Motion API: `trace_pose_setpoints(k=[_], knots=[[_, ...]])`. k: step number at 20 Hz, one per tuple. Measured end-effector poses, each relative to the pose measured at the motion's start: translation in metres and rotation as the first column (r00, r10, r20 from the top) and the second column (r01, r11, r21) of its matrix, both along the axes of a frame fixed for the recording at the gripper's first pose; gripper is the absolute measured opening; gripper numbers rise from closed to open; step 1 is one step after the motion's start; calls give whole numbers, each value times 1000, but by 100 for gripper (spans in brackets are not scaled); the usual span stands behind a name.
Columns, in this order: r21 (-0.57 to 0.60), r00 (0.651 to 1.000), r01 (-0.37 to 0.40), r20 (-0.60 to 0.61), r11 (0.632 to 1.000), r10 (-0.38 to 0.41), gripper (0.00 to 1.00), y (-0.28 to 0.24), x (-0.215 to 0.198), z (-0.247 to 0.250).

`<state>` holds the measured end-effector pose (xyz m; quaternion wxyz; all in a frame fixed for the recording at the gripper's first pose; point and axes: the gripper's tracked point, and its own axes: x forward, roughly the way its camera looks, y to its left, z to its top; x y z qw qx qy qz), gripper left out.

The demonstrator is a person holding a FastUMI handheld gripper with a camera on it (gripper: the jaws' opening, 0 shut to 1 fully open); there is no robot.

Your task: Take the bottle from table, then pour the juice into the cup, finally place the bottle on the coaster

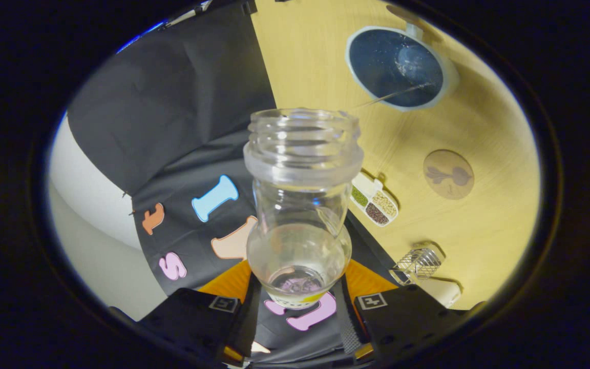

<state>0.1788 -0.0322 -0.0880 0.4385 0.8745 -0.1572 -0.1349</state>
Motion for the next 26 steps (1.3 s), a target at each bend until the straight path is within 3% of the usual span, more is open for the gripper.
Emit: trace_pose_setpoints(k=[10,13,16,18,20,23,26], knots=[[-24,1000,-3,-13,1000,2,69,2,-1,1],[-115,997,-39,-71,993,31,69,11,-1,-5],[-252,981,-130,-171,959,88,69,29,-8,-11],[-363,962,-202,-246,910,116,69,42,-12,-15],[-465,932,-293,-333,835,141,69,57,-16,-18],[-587,873,-429,-464,687,149,69,81,-23,-21],[-658,802,-554,-587,510,114,69,95,-30,-23]])
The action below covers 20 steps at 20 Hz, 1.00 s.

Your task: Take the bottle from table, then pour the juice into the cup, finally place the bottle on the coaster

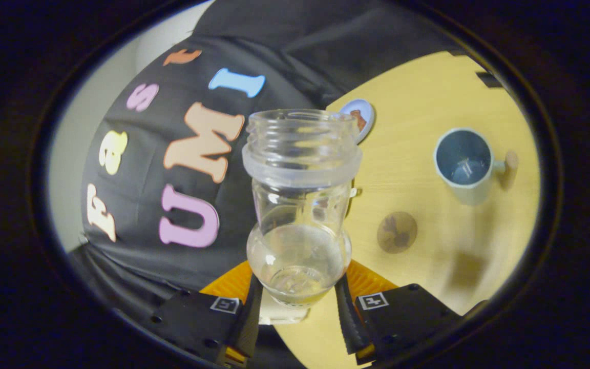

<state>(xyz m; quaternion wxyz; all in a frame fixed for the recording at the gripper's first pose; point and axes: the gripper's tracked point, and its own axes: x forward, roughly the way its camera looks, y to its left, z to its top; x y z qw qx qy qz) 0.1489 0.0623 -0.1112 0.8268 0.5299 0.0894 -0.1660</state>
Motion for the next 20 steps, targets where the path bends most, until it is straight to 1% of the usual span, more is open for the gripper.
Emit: trace_pose_setpoints(k=[2,3,5,7,8,10,11,13,15,17,20], knots=[[-149,994,-67,-90,987,53,69,8,-4,-4],[-227,988,-96,-139,969,65,69,13,-6,-12],[-367,971,-163,-227,916,82,69,15,-8,-21],[-487,953,-221,-291,845,82,69,17,-4,-26],[-528,944,-246,-322,813,76,69,17,-5,-29],[-603,932,-276,-360,749,54,69,18,-4,-30],[-637,926,-287,-374,715,39,69,14,-3,-21],[-699,923,-294,-384,652,6,69,8,-1,-17],[-747,920,-284,-389,601,-49,69,-4,-1,-13],[-788,907,-284,-406,546,-114,69,-19,-3,-11],[-821,890,-308,-427,480,-160,69,-31,6,-15]])
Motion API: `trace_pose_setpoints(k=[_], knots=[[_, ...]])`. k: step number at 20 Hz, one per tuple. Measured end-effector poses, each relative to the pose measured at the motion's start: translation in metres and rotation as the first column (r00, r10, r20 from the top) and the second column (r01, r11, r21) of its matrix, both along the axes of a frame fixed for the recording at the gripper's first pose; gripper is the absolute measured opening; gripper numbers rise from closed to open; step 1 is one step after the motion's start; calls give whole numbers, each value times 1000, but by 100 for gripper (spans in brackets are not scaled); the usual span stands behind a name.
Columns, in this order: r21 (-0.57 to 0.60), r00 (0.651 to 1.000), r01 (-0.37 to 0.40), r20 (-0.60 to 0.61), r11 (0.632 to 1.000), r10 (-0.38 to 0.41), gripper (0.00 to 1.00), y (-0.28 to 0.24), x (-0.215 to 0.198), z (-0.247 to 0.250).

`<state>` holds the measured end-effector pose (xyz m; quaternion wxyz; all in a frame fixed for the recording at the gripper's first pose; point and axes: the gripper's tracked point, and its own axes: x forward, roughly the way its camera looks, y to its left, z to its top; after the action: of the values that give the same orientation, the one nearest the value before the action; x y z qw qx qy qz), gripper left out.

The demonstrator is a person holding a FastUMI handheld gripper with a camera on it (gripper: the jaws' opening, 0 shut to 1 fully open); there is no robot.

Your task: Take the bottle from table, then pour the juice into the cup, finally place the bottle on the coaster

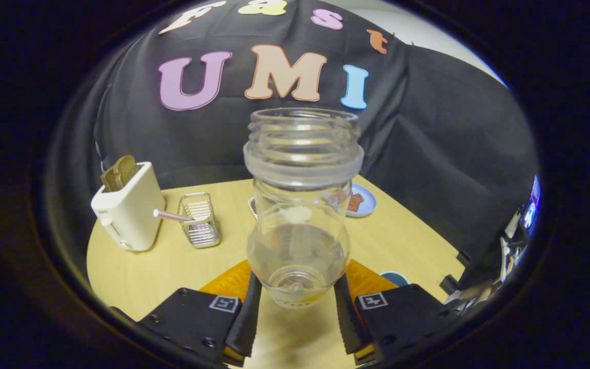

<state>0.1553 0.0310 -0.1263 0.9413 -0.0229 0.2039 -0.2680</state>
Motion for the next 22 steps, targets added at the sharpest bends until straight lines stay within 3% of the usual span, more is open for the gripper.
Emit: trace_pose_setpoints(k=[4,22], knots=[[-28,1000,1,-16,1000,-2,69,-8,14,-4],[86,992,59,-116,994,-49,70,-32,56,-80]])
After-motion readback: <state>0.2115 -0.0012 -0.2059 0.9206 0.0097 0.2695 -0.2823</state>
